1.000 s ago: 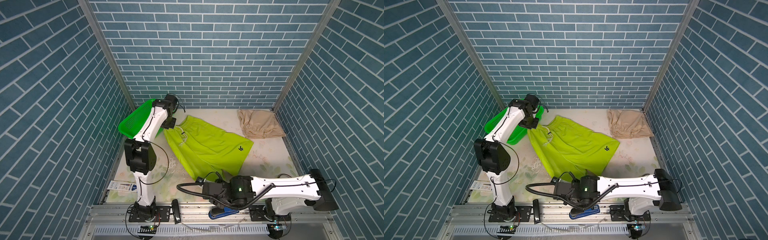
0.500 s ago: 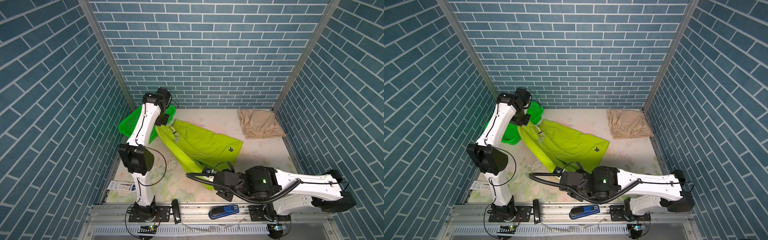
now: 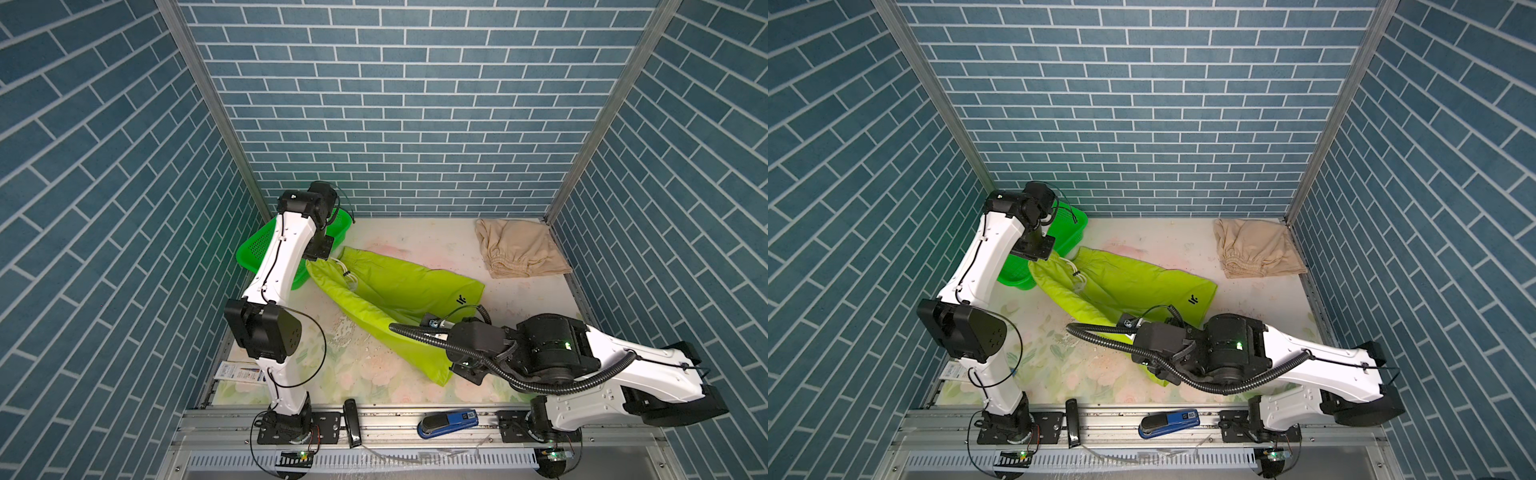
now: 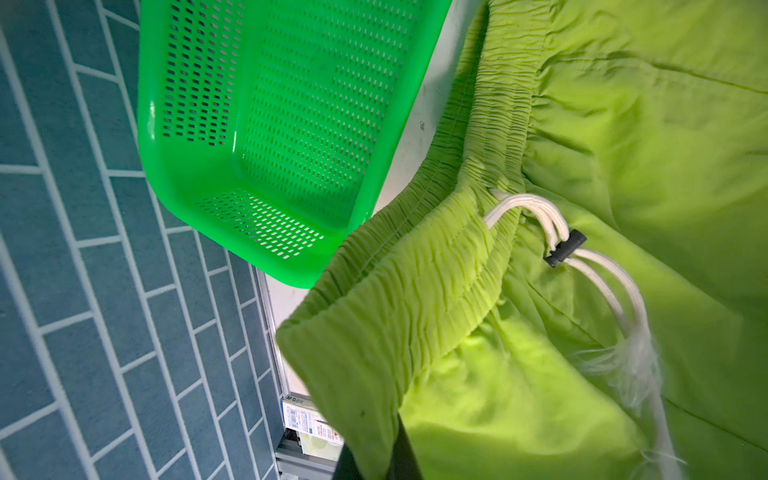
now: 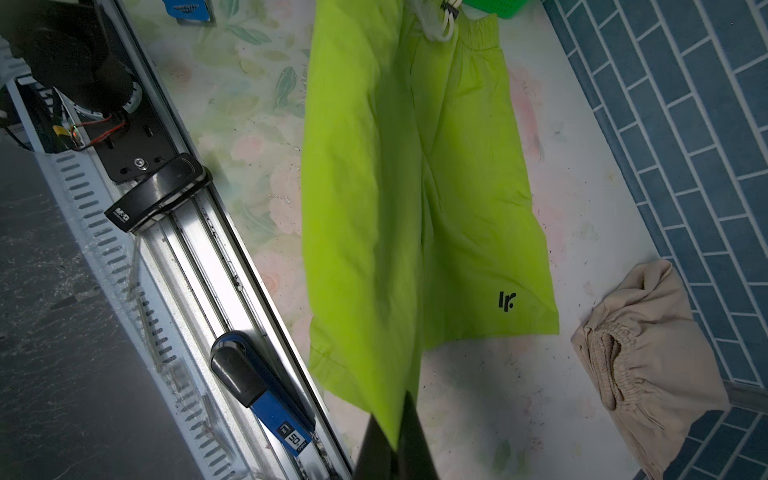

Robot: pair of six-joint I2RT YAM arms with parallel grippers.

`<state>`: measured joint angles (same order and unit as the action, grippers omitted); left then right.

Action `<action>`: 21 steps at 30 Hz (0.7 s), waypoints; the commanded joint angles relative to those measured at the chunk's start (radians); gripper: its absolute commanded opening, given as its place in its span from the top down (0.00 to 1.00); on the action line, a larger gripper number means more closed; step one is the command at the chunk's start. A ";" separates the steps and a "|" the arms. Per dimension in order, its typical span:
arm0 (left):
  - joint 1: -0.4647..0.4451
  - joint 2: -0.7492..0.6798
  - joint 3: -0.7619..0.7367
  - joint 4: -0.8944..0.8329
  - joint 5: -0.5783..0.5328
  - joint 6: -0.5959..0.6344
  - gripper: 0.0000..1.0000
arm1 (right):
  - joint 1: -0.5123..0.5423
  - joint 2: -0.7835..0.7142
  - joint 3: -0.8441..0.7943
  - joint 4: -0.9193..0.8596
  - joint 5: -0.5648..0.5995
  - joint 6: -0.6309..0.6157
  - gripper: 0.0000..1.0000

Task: Fold and stack the shorts

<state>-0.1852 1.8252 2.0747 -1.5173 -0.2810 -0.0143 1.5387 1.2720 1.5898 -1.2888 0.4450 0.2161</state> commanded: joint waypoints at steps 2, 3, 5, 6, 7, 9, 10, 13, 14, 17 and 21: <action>0.007 -0.038 0.017 -0.050 -0.022 -0.001 1.00 | -0.005 -0.050 -0.050 -0.011 0.047 -0.046 1.00; 0.008 -0.030 0.021 -0.052 -0.026 0.000 1.00 | -0.025 -0.082 -0.074 0.012 0.051 -0.064 1.00; 0.007 -0.001 0.037 -0.058 -0.035 -0.001 1.00 | -0.124 -0.132 -0.117 0.051 0.002 -0.098 1.00; 0.007 0.022 0.055 -0.061 -0.035 -0.001 1.00 | -0.173 -0.157 -0.141 0.077 -0.027 -0.122 1.00; 0.007 0.043 0.074 -0.064 -0.036 -0.001 1.00 | -0.215 -0.178 -0.162 0.106 -0.048 -0.145 1.00; 0.007 0.106 0.149 -0.081 -0.026 -0.003 1.00 | -0.302 -0.220 -0.198 0.161 -0.090 -0.194 1.00; 0.007 0.138 0.190 -0.096 -0.018 -0.004 1.00 | -0.341 -0.233 -0.211 0.183 -0.113 -0.213 1.00; 0.007 0.250 0.357 -0.158 -0.006 -0.009 1.00 | -0.473 -0.255 -0.232 0.239 -0.216 -0.261 1.00; 0.006 0.272 0.385 -0.154 -0.004 -0.010 1.00 | -0.518 -0.254 -0.237 0.252 -0.257 -0.277 1.00; 0.006 0.324 0.433 -0.152 0.014 -0.010 1.00 | -0.657 -0.226 -0.253 0.280 -0.386 -0.310 1.00; 0.006 0.399 0.492 -0.153 0.014 -0.014 1.00 | -0.832 -0.164 -0.269 0.303 -0.559 -0.328 1.00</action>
<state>-0.1928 2.1880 2.5210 -1.6070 -0.2279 -0.0181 0.7883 1.0805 1.3354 -0.9920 0.0525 -0.0544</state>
